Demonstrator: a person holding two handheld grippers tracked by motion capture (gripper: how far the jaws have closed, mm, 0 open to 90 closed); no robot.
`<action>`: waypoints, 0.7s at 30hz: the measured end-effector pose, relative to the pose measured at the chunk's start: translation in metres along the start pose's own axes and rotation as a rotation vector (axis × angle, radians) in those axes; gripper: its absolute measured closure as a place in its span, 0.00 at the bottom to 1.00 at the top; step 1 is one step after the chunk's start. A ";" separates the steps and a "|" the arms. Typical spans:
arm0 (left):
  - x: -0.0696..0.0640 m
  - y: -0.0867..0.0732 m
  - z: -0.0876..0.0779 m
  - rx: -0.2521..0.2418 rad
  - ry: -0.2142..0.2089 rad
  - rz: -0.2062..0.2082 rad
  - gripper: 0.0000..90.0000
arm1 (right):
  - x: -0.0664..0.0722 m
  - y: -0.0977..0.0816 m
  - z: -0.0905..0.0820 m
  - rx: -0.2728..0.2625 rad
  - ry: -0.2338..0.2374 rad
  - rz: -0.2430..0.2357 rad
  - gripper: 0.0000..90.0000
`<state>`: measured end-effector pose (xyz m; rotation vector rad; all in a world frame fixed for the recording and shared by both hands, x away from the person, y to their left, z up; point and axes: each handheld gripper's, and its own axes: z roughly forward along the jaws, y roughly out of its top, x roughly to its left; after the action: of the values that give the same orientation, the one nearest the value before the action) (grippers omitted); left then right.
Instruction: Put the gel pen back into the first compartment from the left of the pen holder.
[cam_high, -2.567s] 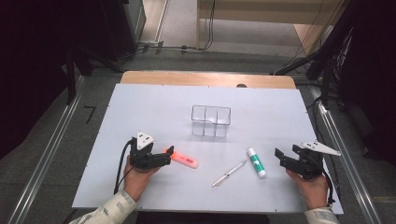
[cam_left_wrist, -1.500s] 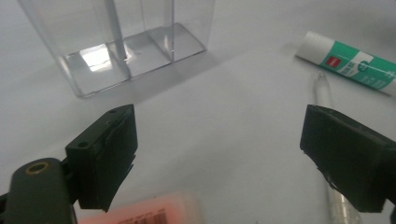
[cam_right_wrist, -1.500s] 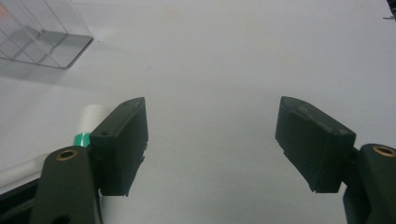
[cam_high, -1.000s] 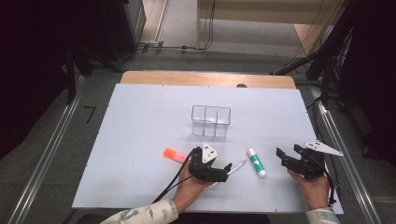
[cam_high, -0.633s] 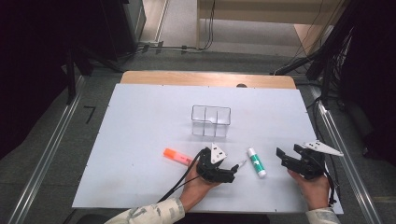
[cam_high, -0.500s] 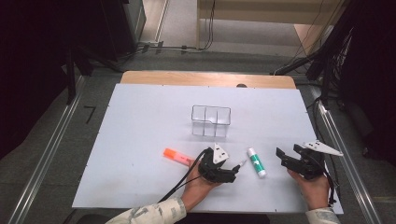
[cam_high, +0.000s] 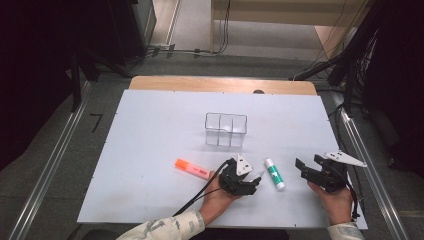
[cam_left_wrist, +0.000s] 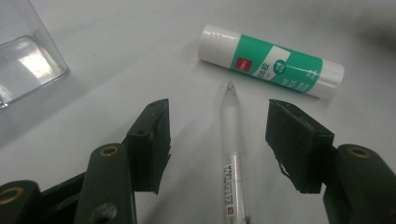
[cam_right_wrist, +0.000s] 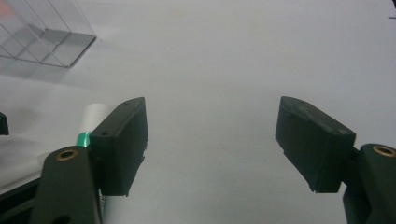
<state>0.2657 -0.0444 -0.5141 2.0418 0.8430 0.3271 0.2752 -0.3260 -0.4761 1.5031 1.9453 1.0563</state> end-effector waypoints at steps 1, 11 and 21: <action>0.000 0.001 0.001 0.001 -0.004 -0.002 0.47 | 0.000 0.000 0.000 0.000 0.000 0.000 0.27; -0.007 0.002 0.010 0.050 -0.008 0.021 0.63 | 0.000 0.000 0.001 0.001 0.000 0.000 0.27; -0.006 0.002 0.012 0.064 0.012 0.022 0.72 | 0.000 0.000 0.001 0.004 0.001 -0.002 0.27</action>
<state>0.2685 -0.0573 -0.5189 2.1120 0.8481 0.3286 0.2762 -0.3260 -0.4771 1.5026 1.9503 1.0537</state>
